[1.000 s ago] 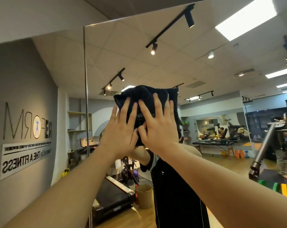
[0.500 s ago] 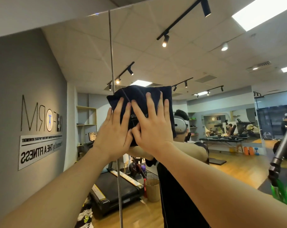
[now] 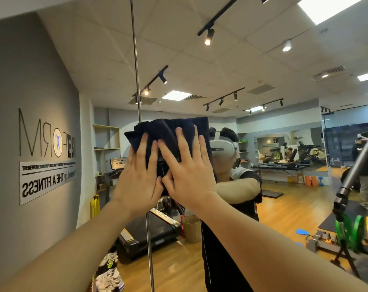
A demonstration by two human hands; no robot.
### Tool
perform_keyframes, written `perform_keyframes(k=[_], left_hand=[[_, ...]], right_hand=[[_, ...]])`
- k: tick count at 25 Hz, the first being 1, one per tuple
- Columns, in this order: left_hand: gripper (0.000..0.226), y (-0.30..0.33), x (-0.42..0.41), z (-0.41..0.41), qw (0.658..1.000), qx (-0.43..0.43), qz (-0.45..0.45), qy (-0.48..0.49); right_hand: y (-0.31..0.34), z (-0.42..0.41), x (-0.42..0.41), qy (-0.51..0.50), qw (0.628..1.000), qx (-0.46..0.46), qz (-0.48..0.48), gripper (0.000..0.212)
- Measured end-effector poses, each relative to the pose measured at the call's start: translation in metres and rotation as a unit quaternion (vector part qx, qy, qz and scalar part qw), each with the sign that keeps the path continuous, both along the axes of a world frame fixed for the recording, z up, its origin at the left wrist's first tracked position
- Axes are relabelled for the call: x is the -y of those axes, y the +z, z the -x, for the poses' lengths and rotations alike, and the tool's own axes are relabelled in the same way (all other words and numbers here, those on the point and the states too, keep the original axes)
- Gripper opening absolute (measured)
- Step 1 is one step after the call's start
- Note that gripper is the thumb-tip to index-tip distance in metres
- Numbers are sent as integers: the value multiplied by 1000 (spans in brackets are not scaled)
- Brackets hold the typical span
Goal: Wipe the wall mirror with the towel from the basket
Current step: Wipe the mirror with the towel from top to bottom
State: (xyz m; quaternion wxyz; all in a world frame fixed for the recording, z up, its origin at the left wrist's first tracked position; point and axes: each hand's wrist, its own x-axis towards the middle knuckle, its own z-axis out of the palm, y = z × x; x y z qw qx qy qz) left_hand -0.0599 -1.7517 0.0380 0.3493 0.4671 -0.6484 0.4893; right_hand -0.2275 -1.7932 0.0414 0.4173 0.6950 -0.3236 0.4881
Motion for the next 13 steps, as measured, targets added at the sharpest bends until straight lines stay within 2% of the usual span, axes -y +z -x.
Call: perform_keyframes(k=[4,8,13], left_hand=[[86,-37,6,29,998,-12,-51,-21],[89,-80,20,101,993,-24,-75,-87],[88,-69,33,210,991,-11,-70,-111]], right_hand=[[-30,34,2,13,999,-26,15,73],[-64,110,7,3,999,-43,18,71],[-65,216,8,-28,1000,-13,-3,68]])
